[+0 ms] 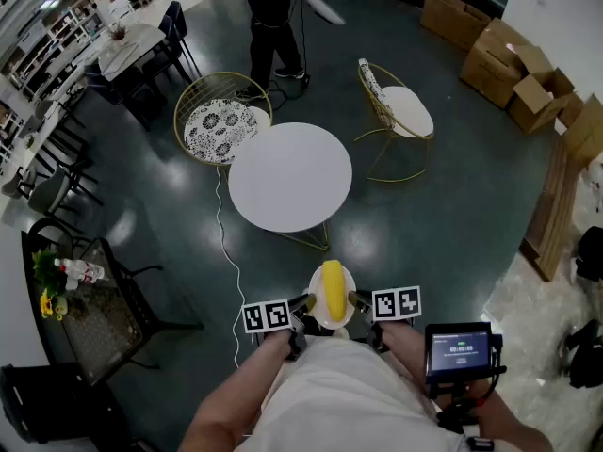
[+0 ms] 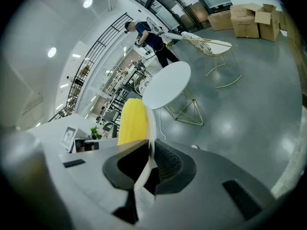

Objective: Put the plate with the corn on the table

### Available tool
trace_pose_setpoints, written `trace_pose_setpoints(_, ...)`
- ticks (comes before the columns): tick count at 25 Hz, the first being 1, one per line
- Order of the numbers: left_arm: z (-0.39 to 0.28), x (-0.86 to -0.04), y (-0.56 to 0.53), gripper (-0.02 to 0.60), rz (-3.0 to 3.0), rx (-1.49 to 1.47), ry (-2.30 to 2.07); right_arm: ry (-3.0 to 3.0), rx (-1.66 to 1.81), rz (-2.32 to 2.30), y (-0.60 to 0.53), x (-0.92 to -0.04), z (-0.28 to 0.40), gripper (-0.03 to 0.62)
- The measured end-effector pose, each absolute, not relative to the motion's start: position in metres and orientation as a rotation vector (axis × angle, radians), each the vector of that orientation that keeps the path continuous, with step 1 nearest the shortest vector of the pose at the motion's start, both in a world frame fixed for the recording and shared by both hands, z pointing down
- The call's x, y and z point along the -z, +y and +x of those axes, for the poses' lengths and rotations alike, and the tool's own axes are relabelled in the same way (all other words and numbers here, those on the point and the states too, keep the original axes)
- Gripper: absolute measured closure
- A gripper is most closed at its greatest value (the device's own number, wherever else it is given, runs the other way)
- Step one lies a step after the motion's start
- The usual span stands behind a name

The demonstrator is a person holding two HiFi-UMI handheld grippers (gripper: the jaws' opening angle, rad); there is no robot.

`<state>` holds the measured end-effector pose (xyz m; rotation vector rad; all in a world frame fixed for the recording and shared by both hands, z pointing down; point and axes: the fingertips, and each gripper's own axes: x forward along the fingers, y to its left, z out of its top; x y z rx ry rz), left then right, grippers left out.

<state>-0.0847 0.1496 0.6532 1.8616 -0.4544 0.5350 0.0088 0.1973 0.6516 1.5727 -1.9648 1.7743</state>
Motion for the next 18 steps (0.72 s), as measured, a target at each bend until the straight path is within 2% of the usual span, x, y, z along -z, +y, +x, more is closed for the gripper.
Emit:
trace_pose_setpoints(7,-0.099,-0.641,0.185,0.546,1.869,-0.515,-0.431,-1.982,-1.737,1.6,0.23,-0.634,-0.004,0.548)
trace_pose_setpoints(18,-0.126,-0.634,0.165,0.546,1.9,-0.514,-0.401,-2.008,-1.714,1.703,0.213,-0.628,-0.031,0.548)
